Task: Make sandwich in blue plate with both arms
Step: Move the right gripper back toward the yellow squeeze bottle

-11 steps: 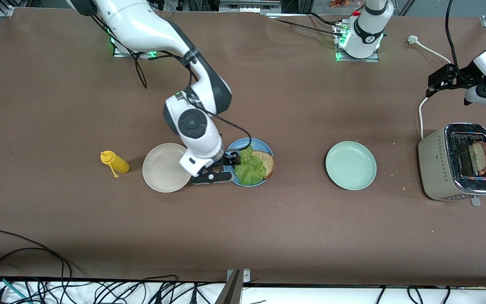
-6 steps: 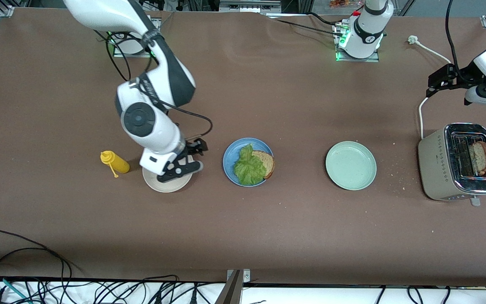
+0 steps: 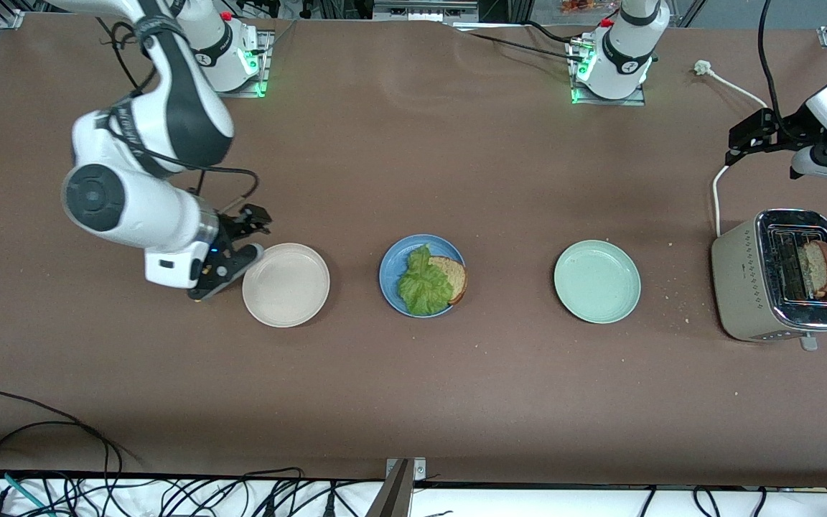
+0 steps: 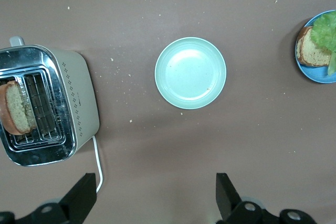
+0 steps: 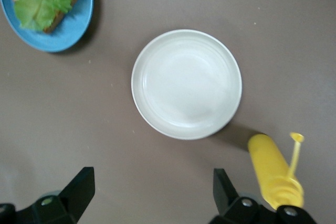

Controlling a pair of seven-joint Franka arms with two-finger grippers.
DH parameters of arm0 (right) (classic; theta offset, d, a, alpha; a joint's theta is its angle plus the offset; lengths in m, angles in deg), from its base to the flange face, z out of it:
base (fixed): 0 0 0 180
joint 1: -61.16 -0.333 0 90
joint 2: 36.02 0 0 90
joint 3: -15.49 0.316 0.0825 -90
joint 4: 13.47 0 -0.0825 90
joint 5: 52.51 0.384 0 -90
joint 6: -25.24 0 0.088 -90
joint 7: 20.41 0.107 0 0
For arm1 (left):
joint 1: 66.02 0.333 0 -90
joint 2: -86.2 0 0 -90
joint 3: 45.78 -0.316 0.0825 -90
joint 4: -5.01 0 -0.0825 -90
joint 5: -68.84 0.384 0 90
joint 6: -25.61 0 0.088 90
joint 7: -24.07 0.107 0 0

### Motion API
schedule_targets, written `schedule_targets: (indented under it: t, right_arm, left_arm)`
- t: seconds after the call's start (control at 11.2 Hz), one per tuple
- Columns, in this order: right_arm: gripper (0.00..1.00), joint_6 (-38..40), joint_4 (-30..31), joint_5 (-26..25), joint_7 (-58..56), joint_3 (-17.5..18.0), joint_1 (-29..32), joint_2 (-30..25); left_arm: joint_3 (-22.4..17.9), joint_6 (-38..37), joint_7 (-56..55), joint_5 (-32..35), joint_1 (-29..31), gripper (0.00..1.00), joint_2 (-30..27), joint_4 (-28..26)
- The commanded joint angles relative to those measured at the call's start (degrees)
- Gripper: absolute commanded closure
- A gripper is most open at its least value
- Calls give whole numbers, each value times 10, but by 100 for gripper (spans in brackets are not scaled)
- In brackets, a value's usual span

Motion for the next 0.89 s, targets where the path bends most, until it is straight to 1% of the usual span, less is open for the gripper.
schedule_targets:
  t: [0.0, 0.27, 0.62, 0.71, 0.8]
  right_arm:
    - [0, 33, 25, 29, -148, 14, 72, -29]
    - [0, 56, 25, 52, -281, 14, 129, -29]
    - [0, 66, 26, 54, -419, 13, 169, -25]
    - [0, 64, 26, 63, -464, 13, 185, -14]
    - [0, 63, 26, 86, -520, 13, 207, 1]
  left_arm:
    - [5, -4, -2, 11, 3, 0, -2, 1]
    - [5, -4, -2, 11, 3, 0, -2, 1]
    - [5, -4, -2, 12, 3, 0, -2, 1]
    - [5, -4, -2, 11, 3, 0, -2, 1]
    - [5, -4, -2, 12, 3, 0, -2, 1]
